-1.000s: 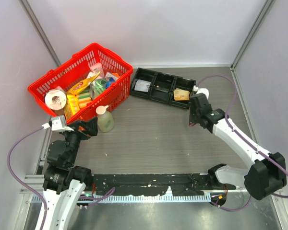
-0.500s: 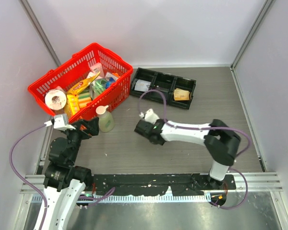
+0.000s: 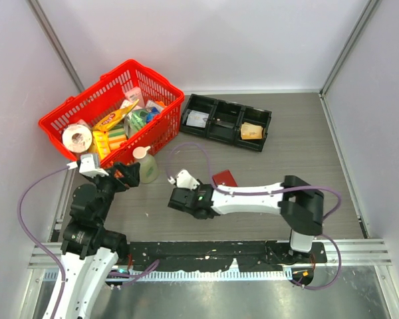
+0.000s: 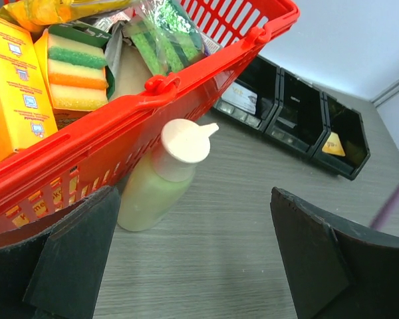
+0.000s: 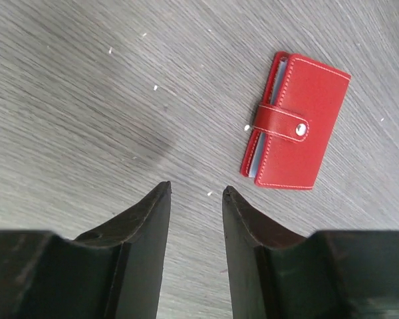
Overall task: Take the credit cards out of the card holder
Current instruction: Place the card holder at the center of the board, then open the card holder at the center of the board.
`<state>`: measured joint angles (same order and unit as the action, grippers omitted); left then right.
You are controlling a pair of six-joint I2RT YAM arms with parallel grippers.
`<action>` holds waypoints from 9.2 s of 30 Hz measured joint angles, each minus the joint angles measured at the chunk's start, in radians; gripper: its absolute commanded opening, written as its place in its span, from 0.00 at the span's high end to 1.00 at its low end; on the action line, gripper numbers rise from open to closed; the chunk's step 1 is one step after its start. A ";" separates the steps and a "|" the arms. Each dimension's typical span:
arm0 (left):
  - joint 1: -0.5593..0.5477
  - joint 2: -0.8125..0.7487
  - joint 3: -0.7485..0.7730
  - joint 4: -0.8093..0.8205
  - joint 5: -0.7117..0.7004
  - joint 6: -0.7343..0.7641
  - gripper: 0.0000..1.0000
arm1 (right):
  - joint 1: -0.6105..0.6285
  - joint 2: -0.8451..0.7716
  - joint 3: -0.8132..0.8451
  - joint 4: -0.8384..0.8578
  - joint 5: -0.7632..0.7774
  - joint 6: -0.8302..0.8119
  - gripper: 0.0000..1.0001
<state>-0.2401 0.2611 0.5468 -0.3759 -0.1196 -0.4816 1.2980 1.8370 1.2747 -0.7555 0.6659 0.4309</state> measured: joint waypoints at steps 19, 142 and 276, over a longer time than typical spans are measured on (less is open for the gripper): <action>-0.227 0.565 0.345 -0.146 0.111 -0.089 0.00 | -0.829 -0.659 -0.610 0.423 -0.638 0.034 0.50; -0.774 1.557 0.649 0.024 -0.253 -0.297 0.59 | -0.827 -0.373 -0.763 0.935 -0.986 0.195 0.99; -0.675 1.123 -0.105 0.576 -0.072 -0.659 1.00 | -0.402 -0.282 -0.251 0.196 -0.124 -0.011 0.45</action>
<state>-0.9154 1.3846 0.4419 0.2001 -0.1917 -1.1408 0.8963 1.5547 1.0233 -0.5594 0.5415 0.4202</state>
